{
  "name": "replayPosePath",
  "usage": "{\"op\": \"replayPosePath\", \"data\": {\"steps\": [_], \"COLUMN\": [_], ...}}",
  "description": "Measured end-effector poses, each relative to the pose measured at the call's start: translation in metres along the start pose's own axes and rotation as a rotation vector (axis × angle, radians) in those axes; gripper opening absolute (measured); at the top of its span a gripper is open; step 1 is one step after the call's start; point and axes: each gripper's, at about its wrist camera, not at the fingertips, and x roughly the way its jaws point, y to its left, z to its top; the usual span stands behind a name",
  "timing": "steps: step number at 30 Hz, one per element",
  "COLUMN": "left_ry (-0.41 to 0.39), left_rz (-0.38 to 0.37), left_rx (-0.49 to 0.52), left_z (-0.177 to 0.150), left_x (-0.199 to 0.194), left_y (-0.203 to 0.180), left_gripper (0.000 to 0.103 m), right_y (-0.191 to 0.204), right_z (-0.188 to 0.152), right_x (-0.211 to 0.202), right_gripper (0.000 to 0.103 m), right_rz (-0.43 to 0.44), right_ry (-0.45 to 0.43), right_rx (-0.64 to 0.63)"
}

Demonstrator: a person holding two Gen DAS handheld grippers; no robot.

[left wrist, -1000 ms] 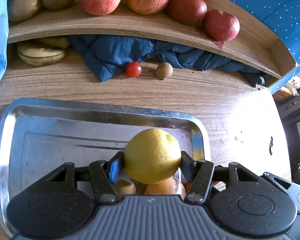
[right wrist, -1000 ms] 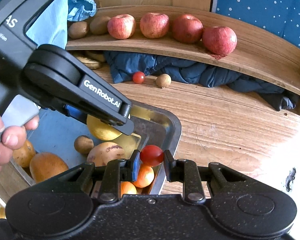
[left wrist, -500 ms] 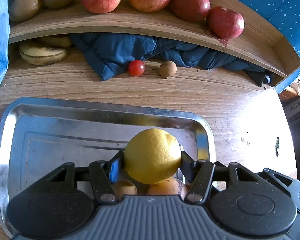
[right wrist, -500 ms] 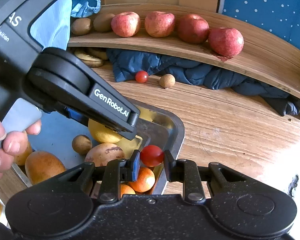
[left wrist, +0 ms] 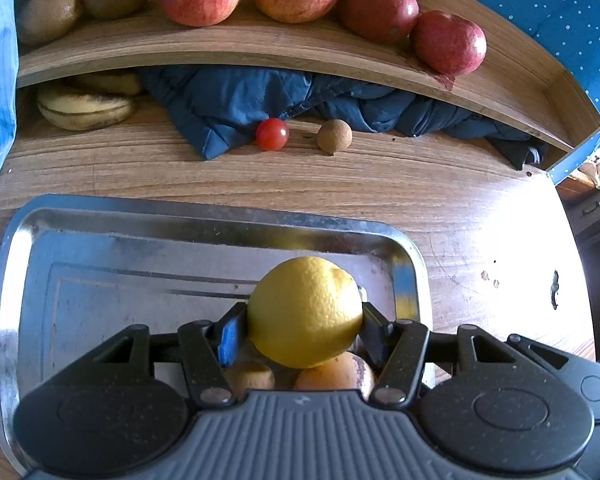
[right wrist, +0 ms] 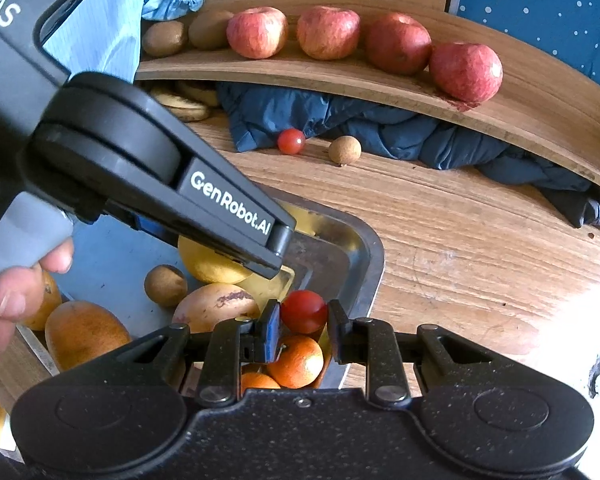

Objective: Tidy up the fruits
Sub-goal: 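Lift the cherry tomato and lemon and carry them over the tray, then open both tools to drop the cherry tomato and lemon into the tray, then move both open tools back toward the cherry tomato and brown fruit under the shelf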

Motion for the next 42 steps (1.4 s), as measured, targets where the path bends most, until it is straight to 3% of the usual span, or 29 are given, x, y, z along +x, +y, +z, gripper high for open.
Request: {"op": "replayPosePath", "data": {"steps": [6, 13, 22, 24, 29, 34, 42], "left_ry": [-0.003, -0.028, -0.072, -0.081, -0.103, -0.116, -0.073], "left_rz": [0.000, -0.005, 0.012, 0.017, 0.049, 0.091, 0.135], "left_rx": [-0.015, -0.032, -0.053, -0.055, -0.047, -0.031, -0.002], "left_z": [-0.001, -0.008, -0.021, -0.024, -0.034, -0.050, -0.084], "left_x": [-0.002, -0.009, -0.033, -0.040, -0.061, -0.074, -0.094], "left_y": [0.001, 0.002, 0.009, 0.011, 0.017, 0.023, 0.034], "left_gripper": [0.063, 0.072, 0.092, 0.098, 0.102, 0.102, 0.102], "right_y": [0.000, 0.000, -0.008, -0.008, -0.010, -0.007, 0.003], "right_z": [-0.003, -0.007, -0.014, -0.016, -0.015, -0.017, -0.030], "right_x": [-0.004, -0.013, -0.037, -0.041, -0.051, -0.056, -0.060], "right_gripper": [0.029, 0.036, 0.067, 0.078, 0.097, 0.100, 0.102], "right_rz": [0.003, -0.003, 0.018, 0.031, 0.087, 0.108, 0.166], "right_ry": [-0.007, -0.021, -0.048, -0.055, -0.050, -0.029, 0.039], "right_rx": [0.006, 0.019, 0.069, 0.072, 0.077, 0.053, -0.002]}}
